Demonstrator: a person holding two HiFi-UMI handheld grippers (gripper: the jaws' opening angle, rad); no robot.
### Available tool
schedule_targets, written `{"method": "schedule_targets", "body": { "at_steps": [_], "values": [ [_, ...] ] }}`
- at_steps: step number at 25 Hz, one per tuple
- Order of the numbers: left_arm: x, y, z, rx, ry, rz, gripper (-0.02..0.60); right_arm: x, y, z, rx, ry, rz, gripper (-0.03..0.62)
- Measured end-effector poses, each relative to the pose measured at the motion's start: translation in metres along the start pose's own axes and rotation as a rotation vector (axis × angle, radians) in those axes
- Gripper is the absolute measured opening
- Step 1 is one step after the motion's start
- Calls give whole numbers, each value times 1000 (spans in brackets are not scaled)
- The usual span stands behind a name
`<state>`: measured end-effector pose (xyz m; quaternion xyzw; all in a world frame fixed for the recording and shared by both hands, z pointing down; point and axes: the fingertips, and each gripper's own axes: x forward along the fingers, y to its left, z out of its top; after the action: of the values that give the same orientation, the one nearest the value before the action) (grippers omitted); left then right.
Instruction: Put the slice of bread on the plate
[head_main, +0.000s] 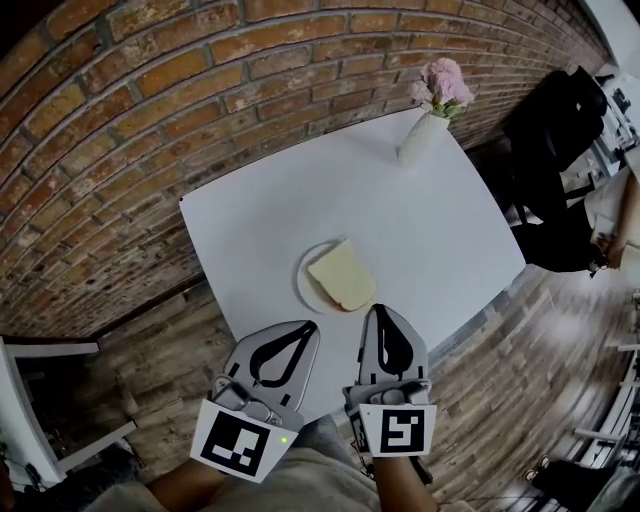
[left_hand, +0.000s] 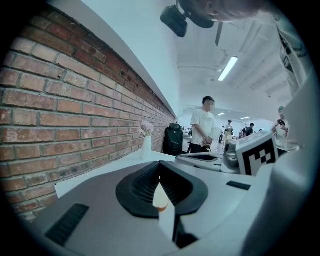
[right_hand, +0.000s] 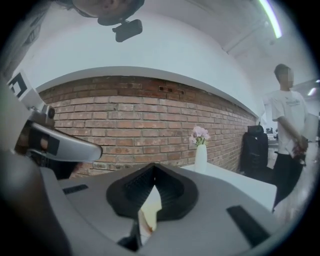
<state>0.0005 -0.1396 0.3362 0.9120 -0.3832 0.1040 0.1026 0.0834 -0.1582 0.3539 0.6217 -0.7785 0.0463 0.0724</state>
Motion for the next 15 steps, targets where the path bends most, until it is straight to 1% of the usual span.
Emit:
{"method": "schedule_targets", "body": {
  "at_steps": [8, 15],
  "values": [
    [-15, -16, 16, 12, -43, 5, 9, -38, 10, 36, -39, -59, 30, 8],
    [-28, -30, 31, 25, -73, 2, 9, -67, 26, 59, -34, -85, 73, 8]
  ]
}}
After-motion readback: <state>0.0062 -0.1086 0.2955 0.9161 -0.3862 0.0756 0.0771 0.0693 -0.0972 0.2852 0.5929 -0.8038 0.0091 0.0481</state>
